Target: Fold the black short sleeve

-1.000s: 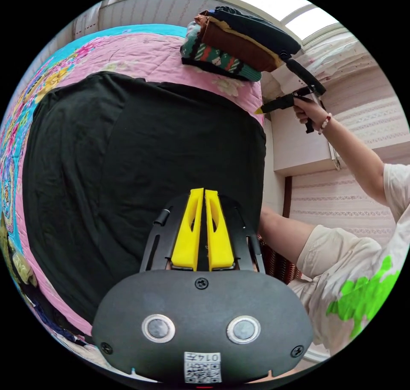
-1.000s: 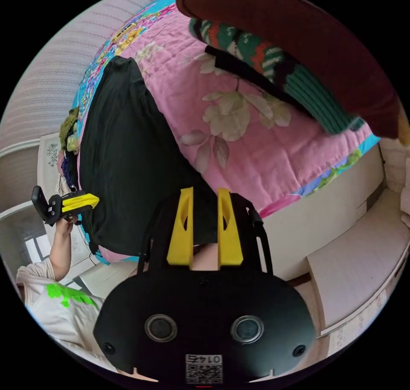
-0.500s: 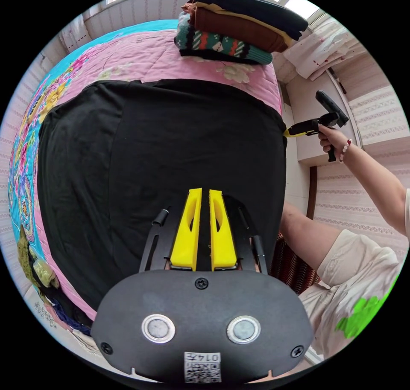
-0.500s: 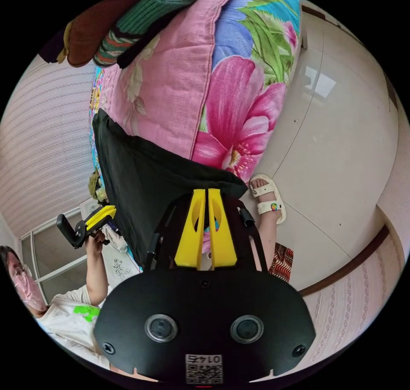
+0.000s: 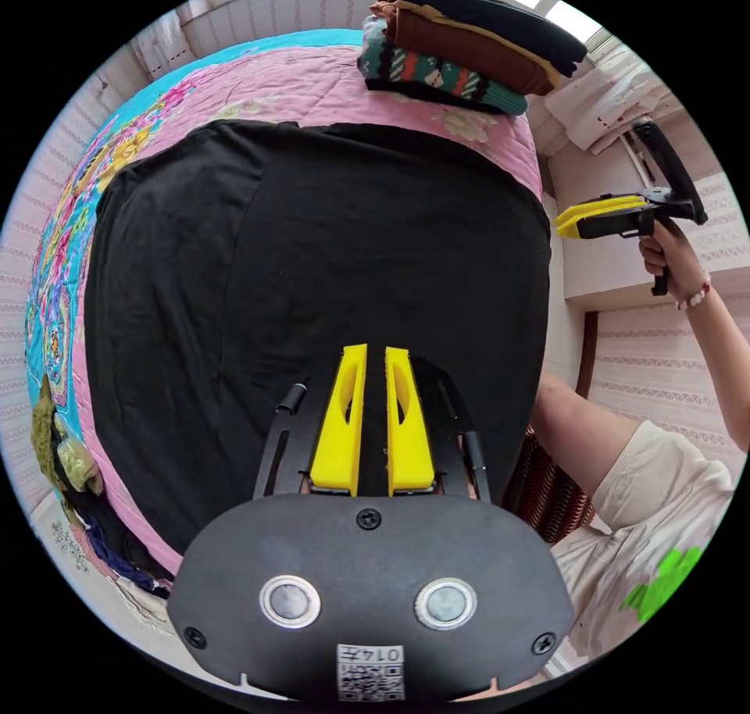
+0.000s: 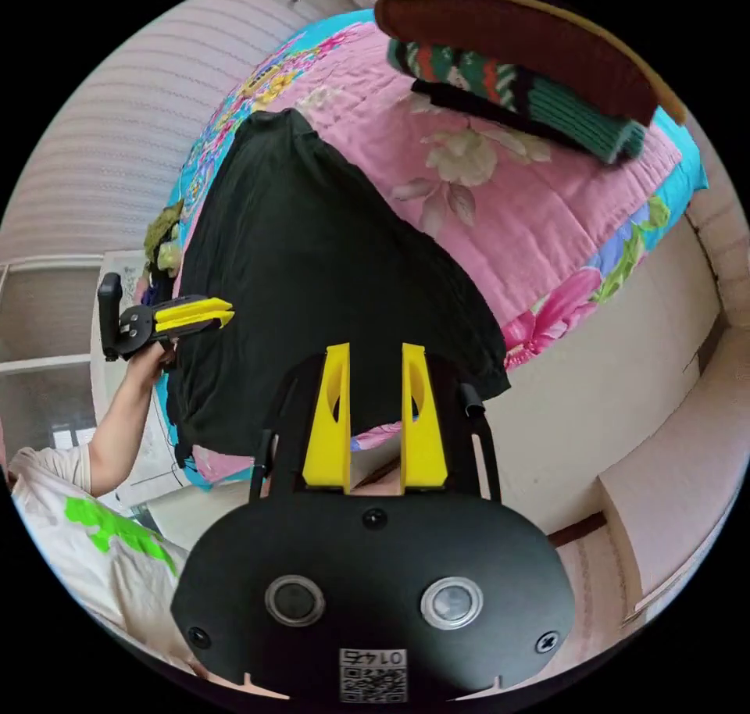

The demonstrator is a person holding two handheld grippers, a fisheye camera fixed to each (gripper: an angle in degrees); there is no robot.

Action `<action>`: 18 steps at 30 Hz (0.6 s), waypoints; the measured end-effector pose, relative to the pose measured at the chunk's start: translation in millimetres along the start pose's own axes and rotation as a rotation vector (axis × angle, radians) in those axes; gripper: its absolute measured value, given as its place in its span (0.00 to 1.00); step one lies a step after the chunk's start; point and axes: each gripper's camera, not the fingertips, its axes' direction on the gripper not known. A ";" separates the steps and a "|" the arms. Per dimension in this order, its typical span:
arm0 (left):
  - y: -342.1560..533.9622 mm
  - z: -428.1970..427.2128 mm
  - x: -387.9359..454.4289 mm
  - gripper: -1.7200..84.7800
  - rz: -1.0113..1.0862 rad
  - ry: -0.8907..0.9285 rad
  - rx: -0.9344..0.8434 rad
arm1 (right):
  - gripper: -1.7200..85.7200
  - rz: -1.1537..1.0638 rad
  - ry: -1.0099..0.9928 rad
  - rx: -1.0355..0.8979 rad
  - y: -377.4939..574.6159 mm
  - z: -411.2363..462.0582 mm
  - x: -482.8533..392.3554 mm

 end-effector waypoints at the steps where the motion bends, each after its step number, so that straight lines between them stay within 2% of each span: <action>1: 7.5 -2.0 -1.5 0.08 -0.010 0.000 0.002 | 0.14 -0.097 0.067 -0.035 -7.0 11.1 -43.7; 7: 115.5 -28.6 -23.6 0.08 -0.164 -0.007 0.020 | 0.17 -0.472 0.384 -0.161 -20.8 84.9 -241.4; 18: 356.2 -65.4 -47.6 0.07 -0.486 -0.033 0.011 | 0.18 -0.631 0.406 -0.243 -2.3 184.7 -457.8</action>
